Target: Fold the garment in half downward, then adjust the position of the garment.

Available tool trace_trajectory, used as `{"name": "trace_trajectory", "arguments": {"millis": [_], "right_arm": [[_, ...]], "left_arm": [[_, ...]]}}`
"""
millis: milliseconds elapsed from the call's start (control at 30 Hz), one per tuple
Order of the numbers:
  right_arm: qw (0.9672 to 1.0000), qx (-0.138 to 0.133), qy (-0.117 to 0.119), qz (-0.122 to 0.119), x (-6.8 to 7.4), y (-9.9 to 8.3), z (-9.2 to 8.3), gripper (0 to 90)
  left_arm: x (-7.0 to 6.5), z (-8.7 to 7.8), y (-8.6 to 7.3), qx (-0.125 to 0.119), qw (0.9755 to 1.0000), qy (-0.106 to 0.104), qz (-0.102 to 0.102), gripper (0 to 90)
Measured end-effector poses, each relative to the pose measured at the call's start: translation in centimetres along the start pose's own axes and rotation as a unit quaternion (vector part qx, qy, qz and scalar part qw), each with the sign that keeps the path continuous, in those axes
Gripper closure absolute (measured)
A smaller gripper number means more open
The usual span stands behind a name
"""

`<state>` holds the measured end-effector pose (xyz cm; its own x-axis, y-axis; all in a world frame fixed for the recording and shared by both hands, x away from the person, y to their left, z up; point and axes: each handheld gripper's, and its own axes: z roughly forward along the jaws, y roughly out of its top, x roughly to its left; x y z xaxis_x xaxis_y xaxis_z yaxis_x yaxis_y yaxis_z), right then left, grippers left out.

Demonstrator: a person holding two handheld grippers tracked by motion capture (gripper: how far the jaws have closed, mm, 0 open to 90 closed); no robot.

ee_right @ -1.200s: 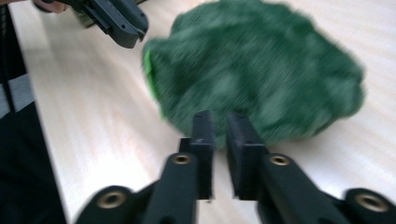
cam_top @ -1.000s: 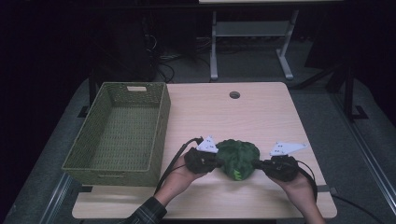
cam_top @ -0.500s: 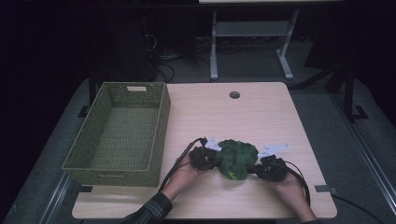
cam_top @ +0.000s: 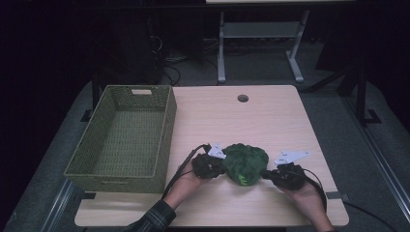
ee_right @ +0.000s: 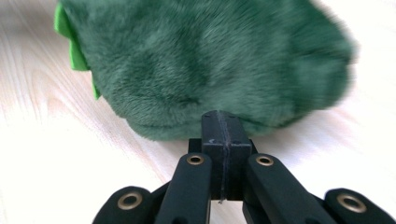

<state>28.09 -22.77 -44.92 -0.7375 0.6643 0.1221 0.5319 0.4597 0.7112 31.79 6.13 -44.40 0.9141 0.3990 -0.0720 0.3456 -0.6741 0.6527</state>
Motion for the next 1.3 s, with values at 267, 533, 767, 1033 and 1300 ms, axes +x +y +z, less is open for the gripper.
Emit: {"name": "trace_trajectory", "arguments": {"millis": [267, 533, 767, 1033, 1300], "right_arm": [[0.9987, -0.038, -0.023, 0.024, -2.8, 1.0, -1.8, 89.9], [0.9977, -0.041, -0.03, 0.045, -6.8, 3.3, 1.0, 90.0], [0.9977, -0.045, -0.014, 0.048, -8.0, 3.8, 4.5, 90.0], [0.9982, -0.024, 0.024, 0.05, -7.8, 3.1, 6.1, 90.0], [0.9988, -0.013, 0.034, 0.033, -6.1, 2.3, 5.0, 90.0]], "left_arm": [[-1.9, -1.5, -0.2, -0.013, 0.9996, -0.02, 0.012, 89.6], [-3.4, 0.0, 0.2, -0.011, 0.9983, -0.052, 0.023, 89.7], [-4.4, 1.8, 0.5, 0.0, 0.9971, -0.069, 0.032, 89.7], [-3.6, 2.9, 0.6, 0.003, 0.998, -0.055, 0.03, 89.7], [-2.5, 2.7, 0.4, 0.004, 0.9985, -0.047, 0.027, 89.6]]}}
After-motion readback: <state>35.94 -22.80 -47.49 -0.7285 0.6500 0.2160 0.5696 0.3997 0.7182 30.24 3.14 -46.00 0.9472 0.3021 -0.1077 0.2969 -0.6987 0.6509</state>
